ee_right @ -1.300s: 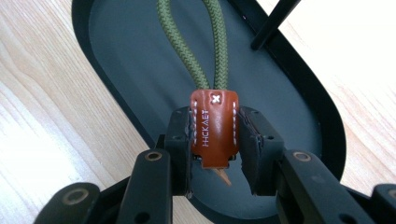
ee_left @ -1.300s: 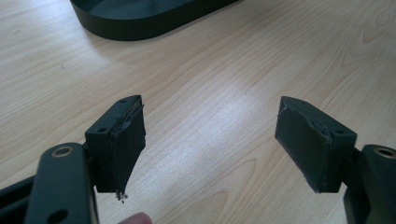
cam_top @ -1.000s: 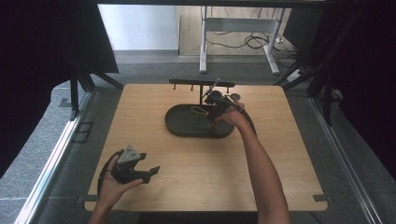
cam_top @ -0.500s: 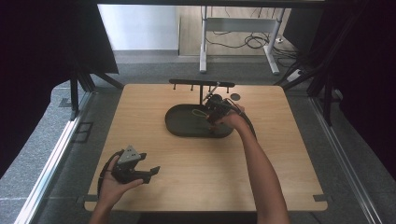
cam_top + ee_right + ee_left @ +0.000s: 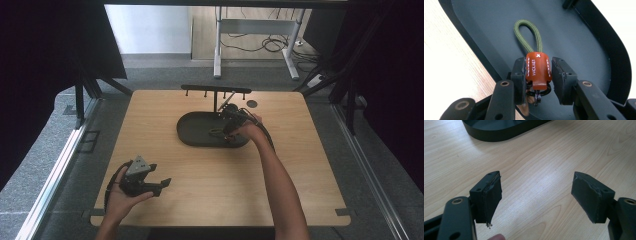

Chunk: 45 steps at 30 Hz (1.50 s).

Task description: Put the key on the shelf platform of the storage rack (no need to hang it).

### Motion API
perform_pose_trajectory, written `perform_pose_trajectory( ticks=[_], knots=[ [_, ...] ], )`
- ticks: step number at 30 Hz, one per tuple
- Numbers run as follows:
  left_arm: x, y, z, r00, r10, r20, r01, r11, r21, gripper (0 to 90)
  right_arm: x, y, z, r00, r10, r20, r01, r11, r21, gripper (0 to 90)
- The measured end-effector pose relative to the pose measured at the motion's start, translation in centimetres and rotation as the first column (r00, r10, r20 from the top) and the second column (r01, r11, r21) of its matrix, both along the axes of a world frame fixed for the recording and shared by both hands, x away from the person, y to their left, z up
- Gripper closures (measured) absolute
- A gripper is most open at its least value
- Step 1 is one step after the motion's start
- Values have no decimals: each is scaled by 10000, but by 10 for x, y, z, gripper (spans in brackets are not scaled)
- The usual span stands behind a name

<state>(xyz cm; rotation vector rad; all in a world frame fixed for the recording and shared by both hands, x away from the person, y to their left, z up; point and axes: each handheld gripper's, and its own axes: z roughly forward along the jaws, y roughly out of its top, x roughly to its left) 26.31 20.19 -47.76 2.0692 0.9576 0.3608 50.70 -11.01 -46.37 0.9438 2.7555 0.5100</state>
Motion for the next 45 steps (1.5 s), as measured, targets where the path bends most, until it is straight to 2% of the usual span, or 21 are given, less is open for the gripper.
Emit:
perform_pose_trajectory(
  ticks=[4, 11, 23, 31, 35, 39, 45],
  knots=[
    [0, 0, 0, 10000, -2, 2, 2, 10000, -12, 246, 0, 0, -1, 10000, -42, -83, 43, 10000, 76, 561],
    [0, 0, 0, 10000, -11, 2, 11, 10000, 7, 247, -3, -1, 0, 9999, -69, -87, 69, 10000, 39, 486],
    [0, -1, 0, 10000, -20, 11, 20, 10000, 34, 247, -12, -7, 11, 9997, -168, 180, 161, 9991, 400, 473],
    [0, -3, -1, 10000, -80, 4, 80, 9999, 99, 247, -25, -14, 22, 9985, 72, 542, -116, 9967, 805, 474],
    [0, -3, -1, 10000, -58, -6, 59, 9999, 136, 247, -35, -23, 28, 9984, 158, 537, -222, 9923, 1216, 482],
    [0, -4, -1, 10000, -26, -9, 26, 9999, 131, 247, -45, -30, 34, 9977, 162, 651, -248, 9909, 1323, 486],
    [1, -4, -1, 10000, -14, -9, 14, 9998, 208, 246, -65, -46, 41, 9969, -3, 784, -139, 9833, 1813, 489]
  ],
)
